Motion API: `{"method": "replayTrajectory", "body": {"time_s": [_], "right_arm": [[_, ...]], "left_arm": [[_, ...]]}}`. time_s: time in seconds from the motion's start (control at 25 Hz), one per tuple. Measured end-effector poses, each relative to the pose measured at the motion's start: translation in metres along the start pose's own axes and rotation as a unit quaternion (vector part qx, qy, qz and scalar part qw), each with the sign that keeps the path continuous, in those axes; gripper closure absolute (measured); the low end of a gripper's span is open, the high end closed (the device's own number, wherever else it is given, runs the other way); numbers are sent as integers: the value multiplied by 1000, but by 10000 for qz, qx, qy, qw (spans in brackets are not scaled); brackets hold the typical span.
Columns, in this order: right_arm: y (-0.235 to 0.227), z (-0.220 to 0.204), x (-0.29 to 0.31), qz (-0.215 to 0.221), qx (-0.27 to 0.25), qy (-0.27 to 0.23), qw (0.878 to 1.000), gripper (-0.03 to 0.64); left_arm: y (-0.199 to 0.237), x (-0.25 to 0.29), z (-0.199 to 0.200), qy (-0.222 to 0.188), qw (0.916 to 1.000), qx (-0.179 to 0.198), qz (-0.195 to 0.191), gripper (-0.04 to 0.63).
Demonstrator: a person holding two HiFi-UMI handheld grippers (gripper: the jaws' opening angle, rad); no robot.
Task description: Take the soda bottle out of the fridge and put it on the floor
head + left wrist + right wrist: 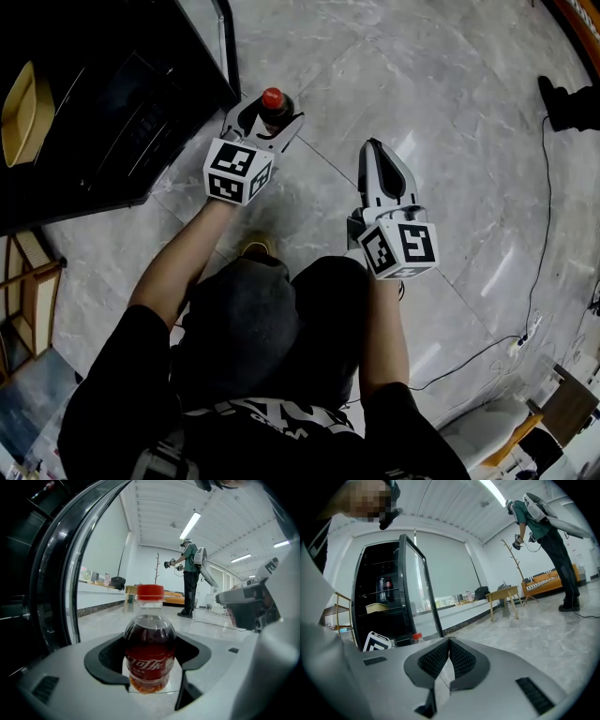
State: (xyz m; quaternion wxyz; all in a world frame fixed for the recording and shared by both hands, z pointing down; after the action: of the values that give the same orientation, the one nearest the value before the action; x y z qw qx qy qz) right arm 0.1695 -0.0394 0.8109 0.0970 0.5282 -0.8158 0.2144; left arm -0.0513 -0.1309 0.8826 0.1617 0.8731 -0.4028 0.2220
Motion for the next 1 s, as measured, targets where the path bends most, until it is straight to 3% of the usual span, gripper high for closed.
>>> {"method": "replayTrajectory", "body": {"time_s": [0.76, 1.0], "right_arm": [[17, -7, -9, 510, -137, 120, 9985, 595], [10, -10, -13, 343, -164, 212, 9991, 595]], "left_arm": [[2, 62, -107, 251, 9996, -91, 42, 289], [5, 82, -131, 332, 9994, 14, 122, 290]]}}
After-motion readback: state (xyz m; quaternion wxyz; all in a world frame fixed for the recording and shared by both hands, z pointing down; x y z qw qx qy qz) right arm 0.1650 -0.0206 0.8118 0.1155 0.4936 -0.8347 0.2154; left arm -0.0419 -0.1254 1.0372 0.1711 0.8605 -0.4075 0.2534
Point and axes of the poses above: the fingertips, and each gripper's own axes: x forward along the fingers, y to its left, z out of its top, the point moved 9 cm from there along -x, backward along the fingers, and after that the axes turned 14 degrees about y, right-handed, at the moved point
